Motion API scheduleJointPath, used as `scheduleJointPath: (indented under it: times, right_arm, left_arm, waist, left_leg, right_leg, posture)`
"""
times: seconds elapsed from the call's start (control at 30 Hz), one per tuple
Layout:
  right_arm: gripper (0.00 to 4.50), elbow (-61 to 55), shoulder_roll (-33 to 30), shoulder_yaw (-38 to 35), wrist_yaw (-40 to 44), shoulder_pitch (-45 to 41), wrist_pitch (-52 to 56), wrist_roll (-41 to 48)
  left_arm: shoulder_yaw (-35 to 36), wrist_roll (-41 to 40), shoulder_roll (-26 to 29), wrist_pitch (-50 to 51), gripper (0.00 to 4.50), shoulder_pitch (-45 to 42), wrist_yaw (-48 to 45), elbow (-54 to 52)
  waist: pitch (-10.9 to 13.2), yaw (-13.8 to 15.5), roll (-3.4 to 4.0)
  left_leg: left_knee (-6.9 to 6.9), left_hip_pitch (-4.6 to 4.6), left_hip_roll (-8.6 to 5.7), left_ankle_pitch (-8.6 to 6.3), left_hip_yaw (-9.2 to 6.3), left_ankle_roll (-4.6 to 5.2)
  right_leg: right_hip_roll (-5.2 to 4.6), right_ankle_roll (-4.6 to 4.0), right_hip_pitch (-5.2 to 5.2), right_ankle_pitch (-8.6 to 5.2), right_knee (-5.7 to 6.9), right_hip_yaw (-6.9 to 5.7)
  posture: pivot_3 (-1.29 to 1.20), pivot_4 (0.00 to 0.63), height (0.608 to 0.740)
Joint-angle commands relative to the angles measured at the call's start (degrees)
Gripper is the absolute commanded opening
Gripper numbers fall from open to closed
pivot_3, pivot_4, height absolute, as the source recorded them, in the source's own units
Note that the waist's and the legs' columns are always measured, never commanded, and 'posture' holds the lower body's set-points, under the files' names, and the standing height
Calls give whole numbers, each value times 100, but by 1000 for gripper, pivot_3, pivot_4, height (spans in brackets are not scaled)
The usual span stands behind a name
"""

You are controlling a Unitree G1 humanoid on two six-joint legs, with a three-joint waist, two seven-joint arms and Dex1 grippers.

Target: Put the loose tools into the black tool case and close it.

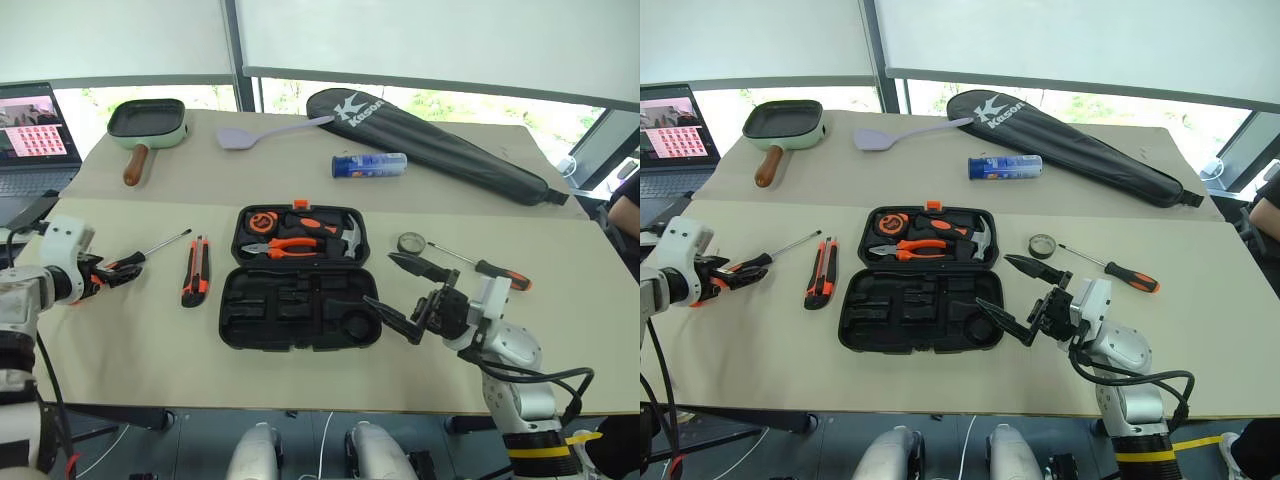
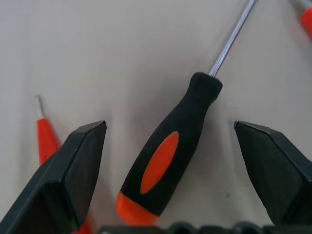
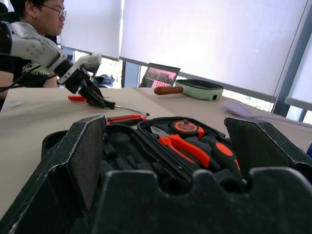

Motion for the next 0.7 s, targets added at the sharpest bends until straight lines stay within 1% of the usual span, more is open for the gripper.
scheduleJointPath:
  times: [0.03, 0.07, 0.13, 0.17, 0.23, 0.3, 0.43, 0.6, 0.67, 0.7]
  right_arm:
    - [4500, -571, -27, -92, -179, 37, 173, 283]
    - [4500, -658, -22, -57, -200, 49, 226, 311]
    - [4500, -726, -19, -1, -221, 51, 268, 310]
    - [4500, -731, -20, 12, -226, 47, 285, 309]
    - [4500, -724, -27, 21, -232, 33, 293, 300]
    - [4500, -693, -36, 9, -218, 19, 281, 298]
    - [4500, -633, -118, -65, -148, -8, 280, 326]
    - [4500, -610, -309, -235, -112, -103, 367, 430]
    - [4500, -625, -395, -317, -85, -107, 410, 478]
    - [4500, -630, -467, -378, -58, -99, 440, 504]
  left_arm:
    - [-208, 382, -10, -437, 3671, -400, -441, 580]
    - [-229, 422, -38, -507, 3375, -477, -551, 704]
    - [-229, 457, -83, -686, 2529, -555, -800, 831]
    - [-203, 458, -101, -760, 2301, -571, -896, 854]
    - [-153, 480, -122, -830, 1471, -604, -999, 911]
    - [-43, 457, -92, -969, 945, -580, -1033, 883]
    - [322, 295, 50, -1148, 939, -544, -895, 581]
    - [977, -341, -49, -1570, 939, -243, -1380, -675]
    - [1068, -521, -121, -1617, 939, -114, -1575, -1210]
    - [967, -548, -178, -1719, 939, -44, -1731, -1585]
  waist:
    - [0, 16, 0]
    - [0, 17, 0]
    - [0, 17, -1]
    - [0, 18, 0]
    - [0, 23, 0]
    - [0, 35, -1]
    - [0, 34, -3]
    - [0, 33, -3]
    - [0, 43, -3]
    - [0, 43, -3]
  left_leg:
    - [3, 0, 0, 0, 0, 0]
    - [3, 0, -1, 0, 0, 0]
    - [4, 3, 0, 0, -1, 0]
    - [4, 3, 0, 0, -2, 0]
    - [5, 3, 0, 0, -2, 0]
    - [7, 2, -1, 0, -2, 0]
    - [9, -2, -1, 1, -5, 1]
    - [10, -4, 0, 1, -8, 1]
    - [10, -4, -1, 1, -9, 1]
    - [10, -4, -1, 1, -8, 1]
  right_leg:
    - [-1, 0, 1, 0, 1, 0]
    - [-2, 0, 1, 0, 2, 0]
    - [-2, 1, 3, 0, 4, 0]
    - [-1, 1, 4, 0, 5, -1]
    - [-2, 1, 5, 0, 6, -1]
    - [-4, 1, 5, 0, 5, -1]
    - [-5, 3, 5, 1, 4, -2]
    - [-9, 3, 5, 1, 6, -5]
    - [-10, 3, 6, 1, 6, -6]
    - [-11, 3, 6, 1, 5, -6]
  posture:
    - [0, 150, 740]
    - [0, 150, 740]
    - [0, 150, 740]
    - [0, 150, 740]
    - [0, 150, 740]
    - [0, 150, 740]
    - [0, 150, 740]
    - [0, 150, 740]
    - [0, 150, 740]
    - [0, 150, 740]
